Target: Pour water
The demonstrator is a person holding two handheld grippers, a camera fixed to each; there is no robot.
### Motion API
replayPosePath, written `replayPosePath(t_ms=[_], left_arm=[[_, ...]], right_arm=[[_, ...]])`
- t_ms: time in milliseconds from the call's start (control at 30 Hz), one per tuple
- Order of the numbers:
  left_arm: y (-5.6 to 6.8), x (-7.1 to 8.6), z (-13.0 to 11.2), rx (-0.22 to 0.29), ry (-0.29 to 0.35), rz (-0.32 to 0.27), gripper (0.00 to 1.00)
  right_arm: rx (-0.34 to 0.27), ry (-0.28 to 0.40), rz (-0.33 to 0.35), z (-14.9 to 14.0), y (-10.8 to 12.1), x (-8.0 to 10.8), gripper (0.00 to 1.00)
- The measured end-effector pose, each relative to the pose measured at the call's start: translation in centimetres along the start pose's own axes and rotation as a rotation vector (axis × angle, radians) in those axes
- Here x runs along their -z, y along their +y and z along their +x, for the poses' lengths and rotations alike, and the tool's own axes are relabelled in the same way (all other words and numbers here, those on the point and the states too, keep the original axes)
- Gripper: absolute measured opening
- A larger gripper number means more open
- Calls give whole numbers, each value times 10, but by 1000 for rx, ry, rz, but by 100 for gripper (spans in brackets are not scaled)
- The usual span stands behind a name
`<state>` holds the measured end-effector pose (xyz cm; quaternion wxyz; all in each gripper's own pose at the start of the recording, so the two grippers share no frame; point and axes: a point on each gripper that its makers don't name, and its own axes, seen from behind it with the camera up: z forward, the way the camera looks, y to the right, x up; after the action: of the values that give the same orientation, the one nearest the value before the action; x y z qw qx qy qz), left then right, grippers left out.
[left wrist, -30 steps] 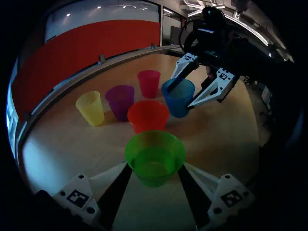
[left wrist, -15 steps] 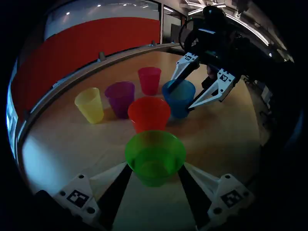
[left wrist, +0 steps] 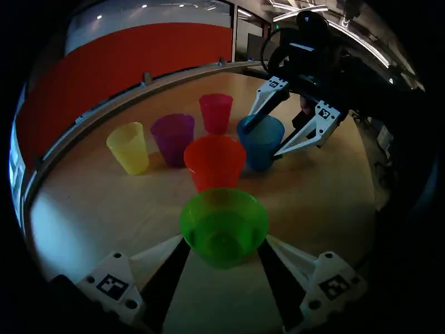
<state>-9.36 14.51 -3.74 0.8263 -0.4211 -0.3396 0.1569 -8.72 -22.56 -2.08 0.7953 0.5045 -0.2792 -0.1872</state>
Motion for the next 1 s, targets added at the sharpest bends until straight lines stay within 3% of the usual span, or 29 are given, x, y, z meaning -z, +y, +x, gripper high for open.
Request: replayPosePath(t_ms=[567,1000], left_arm=[[1,2,-9,1,-12,0,81],[6,4,-10,3,-34,-17,86]], right_arm=[[-2,-30,-11,-15,-2,3,90],[-1,-37,-18,-17,-1,2,97]])
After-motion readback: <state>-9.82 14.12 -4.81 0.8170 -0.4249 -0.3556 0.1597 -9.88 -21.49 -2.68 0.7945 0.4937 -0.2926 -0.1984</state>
